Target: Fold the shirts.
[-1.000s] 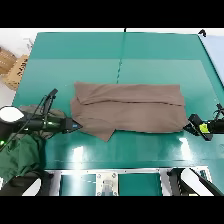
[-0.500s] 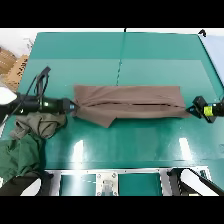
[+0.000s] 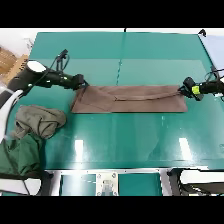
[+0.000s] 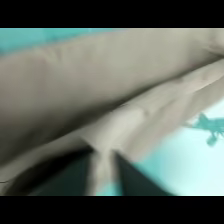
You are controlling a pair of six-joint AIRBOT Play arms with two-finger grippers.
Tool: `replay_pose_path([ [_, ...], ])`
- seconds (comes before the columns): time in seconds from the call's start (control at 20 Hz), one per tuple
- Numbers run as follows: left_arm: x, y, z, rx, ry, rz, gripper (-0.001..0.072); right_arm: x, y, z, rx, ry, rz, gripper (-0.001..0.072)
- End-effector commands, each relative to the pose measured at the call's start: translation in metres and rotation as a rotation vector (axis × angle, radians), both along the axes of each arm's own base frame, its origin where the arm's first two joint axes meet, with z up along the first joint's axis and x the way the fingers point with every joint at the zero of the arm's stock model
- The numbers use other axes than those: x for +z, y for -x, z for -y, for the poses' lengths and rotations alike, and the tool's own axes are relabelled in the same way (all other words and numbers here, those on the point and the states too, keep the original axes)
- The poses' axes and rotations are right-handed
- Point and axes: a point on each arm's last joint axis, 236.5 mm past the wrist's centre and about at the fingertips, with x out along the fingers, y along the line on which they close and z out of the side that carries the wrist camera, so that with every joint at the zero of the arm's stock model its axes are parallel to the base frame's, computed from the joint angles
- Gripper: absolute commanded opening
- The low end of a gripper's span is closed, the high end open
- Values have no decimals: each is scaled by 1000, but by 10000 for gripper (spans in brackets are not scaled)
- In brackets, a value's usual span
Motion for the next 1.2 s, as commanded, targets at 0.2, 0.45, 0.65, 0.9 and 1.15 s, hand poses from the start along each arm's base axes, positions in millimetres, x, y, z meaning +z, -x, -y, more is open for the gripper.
replay_pose_path([
  [0.2, 8, -75, -42, 203, 13, 76, 545, 17, -20, 66, 73, 76, 53, 422],
  [0.45, 7, -35, -26, 39, 16, -32, 150, -20, 36, 94, 142, -29, -83, 479],
  [0.65, 5, -17, -5, -30, 18, -70, 23, -65, 48, 57, 273, -225, -133, 519],
  [0.9, 6, 0, 49, -112, 15, -53, 22, -84, 30, 10, 361, -330, -118, 458],
  [1.15, 3, 12, 119, -168, -9, 44, 23, -37, 17, -18, 523, -336, -103, 17],
])
